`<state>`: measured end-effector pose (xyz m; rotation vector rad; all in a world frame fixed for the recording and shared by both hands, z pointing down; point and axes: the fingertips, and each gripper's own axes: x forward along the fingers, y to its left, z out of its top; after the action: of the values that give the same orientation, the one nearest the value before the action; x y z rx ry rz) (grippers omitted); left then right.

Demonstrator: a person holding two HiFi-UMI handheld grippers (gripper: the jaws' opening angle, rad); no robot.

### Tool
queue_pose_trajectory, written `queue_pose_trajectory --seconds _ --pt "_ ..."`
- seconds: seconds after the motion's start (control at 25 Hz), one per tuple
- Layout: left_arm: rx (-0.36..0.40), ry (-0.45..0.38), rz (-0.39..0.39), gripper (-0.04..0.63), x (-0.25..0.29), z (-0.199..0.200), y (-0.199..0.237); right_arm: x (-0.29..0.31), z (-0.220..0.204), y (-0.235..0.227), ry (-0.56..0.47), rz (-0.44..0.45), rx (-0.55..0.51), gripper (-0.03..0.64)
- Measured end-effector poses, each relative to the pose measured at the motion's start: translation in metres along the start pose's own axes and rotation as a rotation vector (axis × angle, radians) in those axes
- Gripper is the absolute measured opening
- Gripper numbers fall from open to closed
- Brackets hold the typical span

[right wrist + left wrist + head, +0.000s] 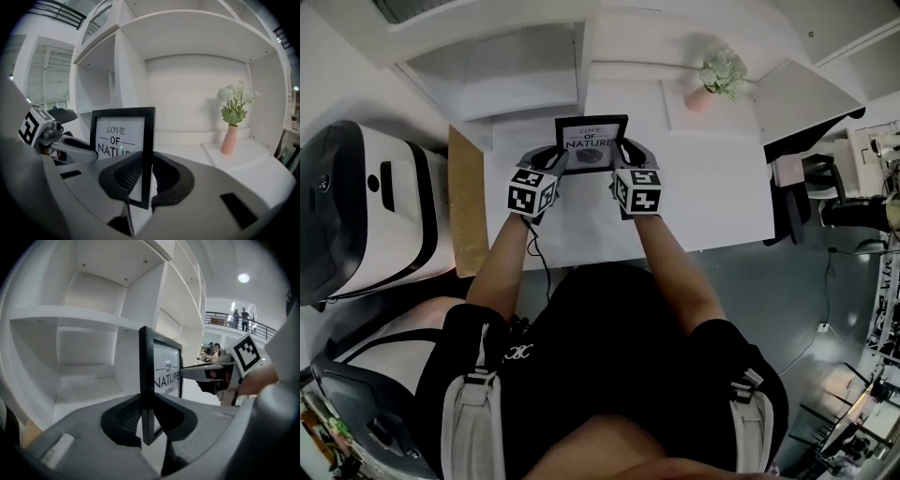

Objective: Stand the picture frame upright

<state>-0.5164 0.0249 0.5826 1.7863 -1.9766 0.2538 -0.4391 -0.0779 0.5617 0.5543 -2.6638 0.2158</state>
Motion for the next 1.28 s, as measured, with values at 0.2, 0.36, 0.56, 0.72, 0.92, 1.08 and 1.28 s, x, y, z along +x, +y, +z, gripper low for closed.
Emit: queue_pose_trajectory --seconds 0.2,0.36,0.56,0.72,0.92,1.08,1.28 --pt "-0.002 0.035 -0.006 0.087 0.014 -0.013 0.015 0.017 -0.01 0.001 0.022 -0.026 0.0 0.067" --pt "-0.016 0.051 -0.013 0.089 0.023 -0.024 0.024 0.027 -0.019 0.002 0.043 -0.037 -0.006 0.067" --pt "-0.016 0.074 -0.006 0.089 0.032 -0.034 0.031 0.041 -0.031 0.0 0.076 -0.049 -0.027 0.069" --pt "-0.018 0.062 -0.013 0.089 0.035 -0.036 0.033 0.045 -0.032 0.0 0.049 -0.052 -0.048 0.071" --pt "0.0 0.045 -0.018 0.089 0.035 -0.036 0.031 0.045 -0.033 -0.001 0.03 -0.043 -0.065 0.074" --pt "-0.005 0.056 0.017 0.095 0.033 -0.036 0.033 0.047 -0.033 0.002 0.047 -0.046 -0.078 0.074" --pt "0.022 0.045 0.092 0.137 0.021 -0.029 0.035 0.035 -0.023 0.001 0.022 -0.043 -0.068 0.075"
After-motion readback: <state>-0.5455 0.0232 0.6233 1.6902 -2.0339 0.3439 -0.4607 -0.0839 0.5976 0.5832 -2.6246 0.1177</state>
